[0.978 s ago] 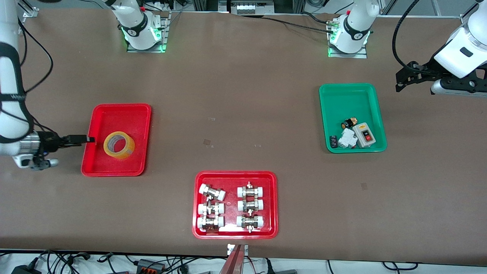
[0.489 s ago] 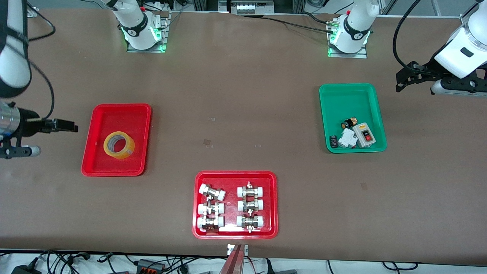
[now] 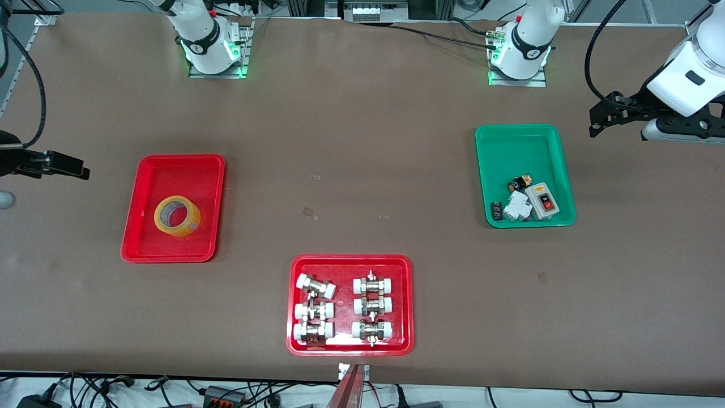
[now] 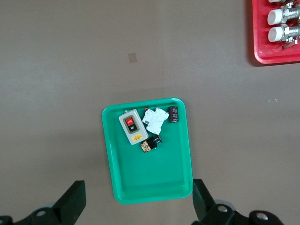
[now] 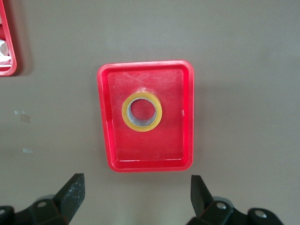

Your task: Left arm passes tape to right arm into tray

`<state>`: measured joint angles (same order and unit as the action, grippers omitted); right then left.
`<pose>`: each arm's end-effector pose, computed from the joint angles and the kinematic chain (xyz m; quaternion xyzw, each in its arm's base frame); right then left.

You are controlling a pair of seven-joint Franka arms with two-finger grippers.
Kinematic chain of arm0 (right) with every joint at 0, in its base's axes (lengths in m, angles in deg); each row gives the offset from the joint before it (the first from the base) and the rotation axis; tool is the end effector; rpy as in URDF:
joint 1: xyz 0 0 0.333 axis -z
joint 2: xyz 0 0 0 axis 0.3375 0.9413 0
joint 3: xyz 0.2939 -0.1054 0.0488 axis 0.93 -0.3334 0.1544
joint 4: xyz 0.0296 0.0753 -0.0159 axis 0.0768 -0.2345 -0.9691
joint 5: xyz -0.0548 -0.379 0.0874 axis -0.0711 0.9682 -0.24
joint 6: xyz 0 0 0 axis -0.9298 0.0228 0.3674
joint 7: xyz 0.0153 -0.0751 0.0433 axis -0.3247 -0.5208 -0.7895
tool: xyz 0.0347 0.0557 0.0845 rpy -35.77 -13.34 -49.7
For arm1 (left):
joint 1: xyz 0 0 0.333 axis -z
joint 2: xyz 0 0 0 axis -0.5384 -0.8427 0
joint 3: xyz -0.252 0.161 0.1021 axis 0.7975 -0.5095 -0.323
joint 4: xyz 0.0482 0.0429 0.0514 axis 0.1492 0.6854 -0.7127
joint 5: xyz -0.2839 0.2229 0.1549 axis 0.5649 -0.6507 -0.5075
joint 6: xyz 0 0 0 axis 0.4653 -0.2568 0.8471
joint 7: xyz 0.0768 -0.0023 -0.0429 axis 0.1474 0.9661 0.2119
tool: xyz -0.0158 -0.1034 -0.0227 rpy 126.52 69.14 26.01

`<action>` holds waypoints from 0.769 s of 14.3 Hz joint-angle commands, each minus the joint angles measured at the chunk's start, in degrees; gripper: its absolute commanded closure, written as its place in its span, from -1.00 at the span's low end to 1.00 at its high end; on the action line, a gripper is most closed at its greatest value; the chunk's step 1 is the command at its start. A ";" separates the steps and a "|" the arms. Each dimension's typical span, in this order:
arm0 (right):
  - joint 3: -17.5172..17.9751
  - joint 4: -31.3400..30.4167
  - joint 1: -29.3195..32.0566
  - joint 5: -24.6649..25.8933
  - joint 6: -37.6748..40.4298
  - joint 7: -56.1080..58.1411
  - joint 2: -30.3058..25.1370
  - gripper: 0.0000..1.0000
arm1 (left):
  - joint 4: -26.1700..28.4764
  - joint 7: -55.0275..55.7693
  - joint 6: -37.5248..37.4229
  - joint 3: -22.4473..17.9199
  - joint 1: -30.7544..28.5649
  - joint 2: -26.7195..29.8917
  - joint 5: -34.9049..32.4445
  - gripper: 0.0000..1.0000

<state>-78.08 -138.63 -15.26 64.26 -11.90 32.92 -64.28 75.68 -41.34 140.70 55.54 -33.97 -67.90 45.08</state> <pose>0.6309 -0.0426 0.5743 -0.9986 0.0176 0.0499 0.0050 0.5361 -0.0520 0.6196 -0.9995 0.0310 -0.0008 0.0003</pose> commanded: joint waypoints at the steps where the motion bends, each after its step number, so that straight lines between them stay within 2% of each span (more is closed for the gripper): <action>1: 0.45 -1.02 -0.16 2.46 -5.73 -1.58 -0.83 -1.00 | -1.00 0.21 -0.31 -0.10 -0.10 -0.44 0.54 -1.00; 3: 0.02 -4.19 -0.51 2.47 -9.27 -1.50 -2.68 -1.00 | -1.00 0.21 -0.31 -0.10 -0.10 -0.44 0.63 -1.00; 5: -2.17 -4.38 -2.61 2.47 -9.72 -1.58 -3.21 -1.00 | -0.92 0.21 -0.40 -0.10 -0.18 -0.44 0.63 -1.00; 9: -2.45 -5.77 -2.80 2.38 -9.54 -0.79 -4.96 -1.00 | -0.91 0.21 -0.40 -0.10 -0.18 -0.44 0.63 -1.00; 11: -2.36 -12.86 -2.80 2.38 -12.68 -0.79 -9.16 -1.00 | -0.91 0.21 -0.40 -0.10 -0.10 -0.44 0.63 -1.00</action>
<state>-79.71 -142.90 -17.08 65.66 -20.94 32.66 -67.65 75.68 -41.31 140.70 55.54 -33.98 -67.93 45.08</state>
